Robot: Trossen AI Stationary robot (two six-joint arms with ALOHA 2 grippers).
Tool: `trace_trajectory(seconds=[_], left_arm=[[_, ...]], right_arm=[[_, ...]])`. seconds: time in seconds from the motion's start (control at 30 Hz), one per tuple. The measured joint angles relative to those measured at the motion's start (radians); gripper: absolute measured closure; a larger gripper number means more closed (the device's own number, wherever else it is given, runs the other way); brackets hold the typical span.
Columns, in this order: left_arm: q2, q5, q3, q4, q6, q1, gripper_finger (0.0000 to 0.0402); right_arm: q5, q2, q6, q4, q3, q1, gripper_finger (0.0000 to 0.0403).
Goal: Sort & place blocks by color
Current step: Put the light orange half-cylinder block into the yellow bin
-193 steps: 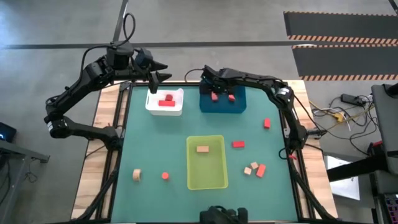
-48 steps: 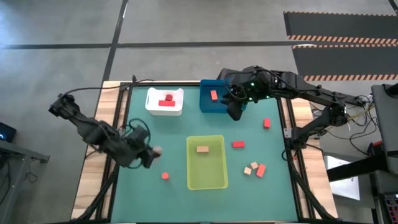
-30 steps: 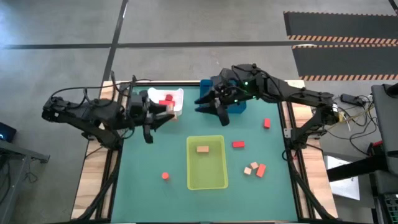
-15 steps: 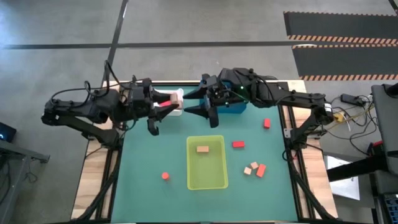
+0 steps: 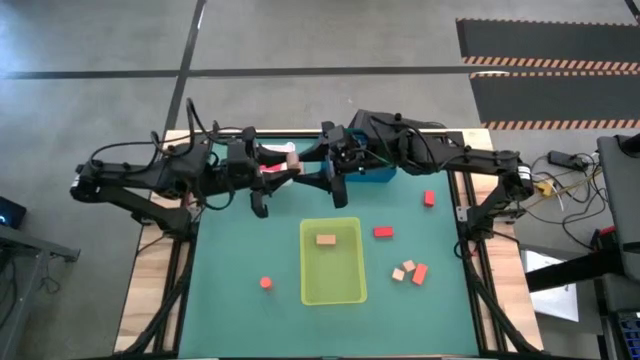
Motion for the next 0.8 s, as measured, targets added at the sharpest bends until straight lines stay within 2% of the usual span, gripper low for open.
trace_trajectory(seconds=[0.17, 0.37, 0.57, 0.8], left_arm=[[-0.011, -0.001, -0.001, -0.004, 0.000, 0.001, 0.0279], [-0.012, -0.019, -0.005, -0.003, -0.004, 0.001, 0.0279], [-0.011, -0.045, -0.006, -0.004, 0.000, 0.003, 0.0237], [-0.010, -0.048, -0.008, -0.005, -0.050, 0.005, 0.0229]], right_arm=[[0.000, 0.000, -0.008, 0.000, 0.000, 0.000, 0.0211], [-0.004, -0.001, -0.033, -0.002, 0.000, 0.000, 0.0281], [-0.004, -0.002, -0.036, -0.008, 0.000, -0.001, 0.0281], [-0.007, -0.002, -0.016, -0.031, 0.000, -0.003, 0.0281]])
